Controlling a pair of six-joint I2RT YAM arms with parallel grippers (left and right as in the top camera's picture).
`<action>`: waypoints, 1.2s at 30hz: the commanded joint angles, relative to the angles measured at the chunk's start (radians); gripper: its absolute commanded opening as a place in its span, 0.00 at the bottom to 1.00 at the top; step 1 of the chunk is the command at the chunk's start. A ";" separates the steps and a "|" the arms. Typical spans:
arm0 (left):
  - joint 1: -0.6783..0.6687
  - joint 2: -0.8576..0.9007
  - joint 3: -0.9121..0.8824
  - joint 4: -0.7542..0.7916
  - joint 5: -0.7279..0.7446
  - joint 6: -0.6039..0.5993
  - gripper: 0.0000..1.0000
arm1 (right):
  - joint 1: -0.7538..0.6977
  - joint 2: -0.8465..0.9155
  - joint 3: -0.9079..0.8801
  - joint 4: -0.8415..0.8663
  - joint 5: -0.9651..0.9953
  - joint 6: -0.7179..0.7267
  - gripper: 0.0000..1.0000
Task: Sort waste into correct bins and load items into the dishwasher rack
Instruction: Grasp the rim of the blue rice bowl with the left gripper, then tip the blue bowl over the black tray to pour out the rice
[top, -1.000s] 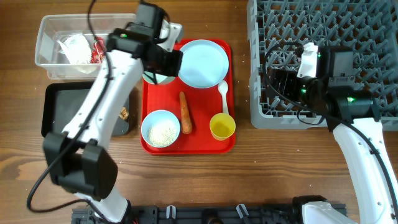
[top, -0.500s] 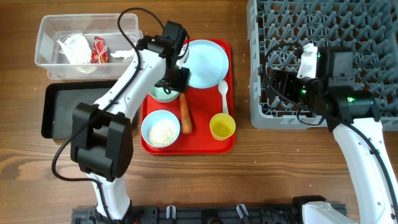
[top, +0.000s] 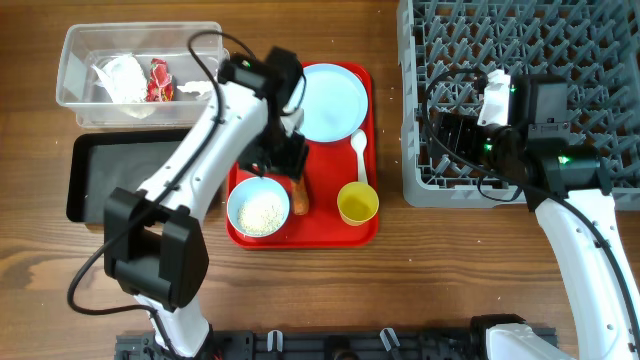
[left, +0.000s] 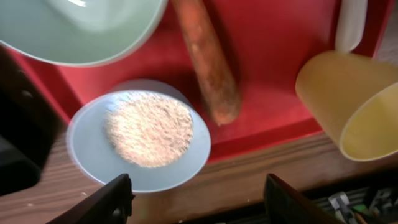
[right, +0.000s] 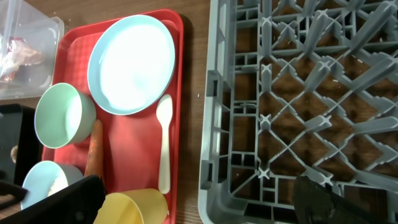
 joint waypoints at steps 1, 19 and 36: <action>-0.034 -0.005 -0.176 0.069 0.028 -0.066 0.63 | 0.003 0.008 0.020 0.002 -0.005 0.011 1.00; -0.037 -0.005 -0.409 0.306 -0.025 -0.072 0.29 | 0.003 0.008 0.020 -0.001 -0.006 0.011 0.99; -0.024 -0.103 -0.232 0.178 -0.035 -0.072 0.04 | 0.003 0.008 0.020 0.001 -0.006 0.013 1.00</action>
